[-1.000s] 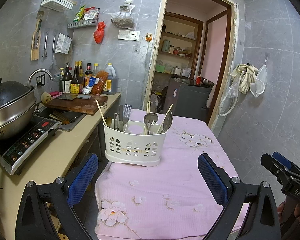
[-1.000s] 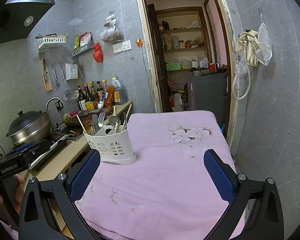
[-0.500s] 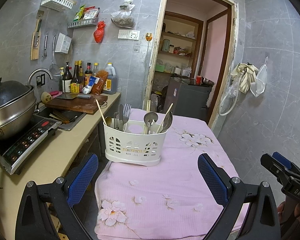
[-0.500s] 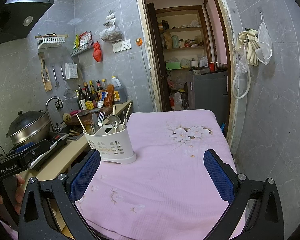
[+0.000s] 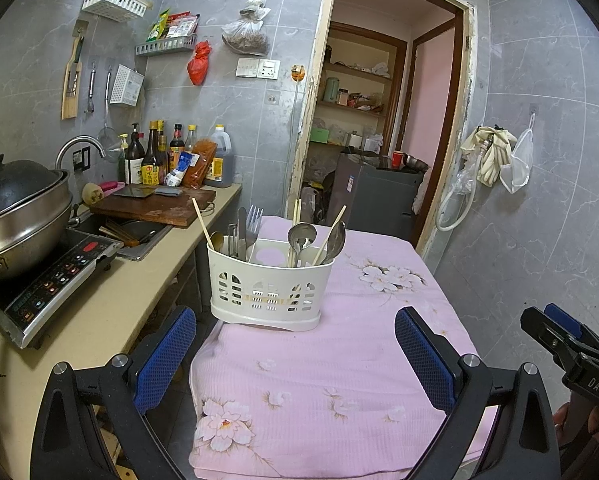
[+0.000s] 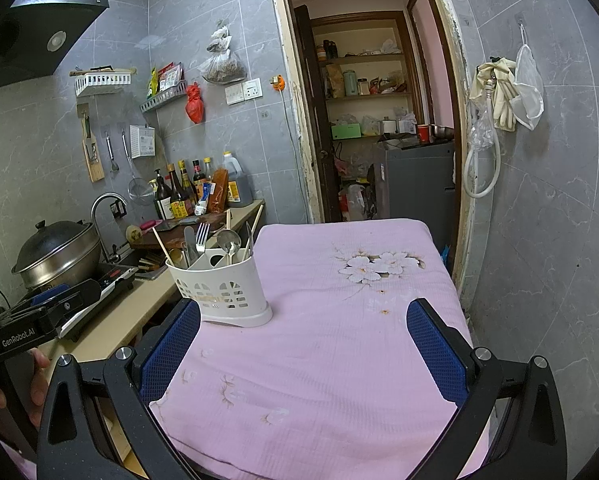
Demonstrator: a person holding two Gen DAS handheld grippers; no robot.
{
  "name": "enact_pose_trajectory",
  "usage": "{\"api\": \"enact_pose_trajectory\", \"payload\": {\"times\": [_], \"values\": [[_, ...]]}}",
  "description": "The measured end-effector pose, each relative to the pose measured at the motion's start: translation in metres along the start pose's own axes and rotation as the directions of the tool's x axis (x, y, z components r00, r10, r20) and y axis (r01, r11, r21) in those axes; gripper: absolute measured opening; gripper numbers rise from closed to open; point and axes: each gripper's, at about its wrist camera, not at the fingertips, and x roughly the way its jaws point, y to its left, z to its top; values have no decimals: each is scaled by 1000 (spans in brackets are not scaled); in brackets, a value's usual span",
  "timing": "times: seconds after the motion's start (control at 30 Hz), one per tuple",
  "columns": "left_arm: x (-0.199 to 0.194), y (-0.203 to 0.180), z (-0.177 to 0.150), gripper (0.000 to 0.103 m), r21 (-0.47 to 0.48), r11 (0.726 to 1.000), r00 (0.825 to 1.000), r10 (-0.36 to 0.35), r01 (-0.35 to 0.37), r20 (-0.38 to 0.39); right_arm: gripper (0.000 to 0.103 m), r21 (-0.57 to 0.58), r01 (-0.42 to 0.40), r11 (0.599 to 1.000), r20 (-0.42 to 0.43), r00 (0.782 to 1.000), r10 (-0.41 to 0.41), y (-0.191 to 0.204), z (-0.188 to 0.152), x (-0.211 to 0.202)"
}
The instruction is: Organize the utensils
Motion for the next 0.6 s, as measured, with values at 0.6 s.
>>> {"api": "enact_pose_trajectory", "payload": {"times": [0.6], "values": [[3,4,-8,100,-16,999,999,30,-30,-12,102,1,-4,1000,-8,1000,4,1,-7,0]]}}
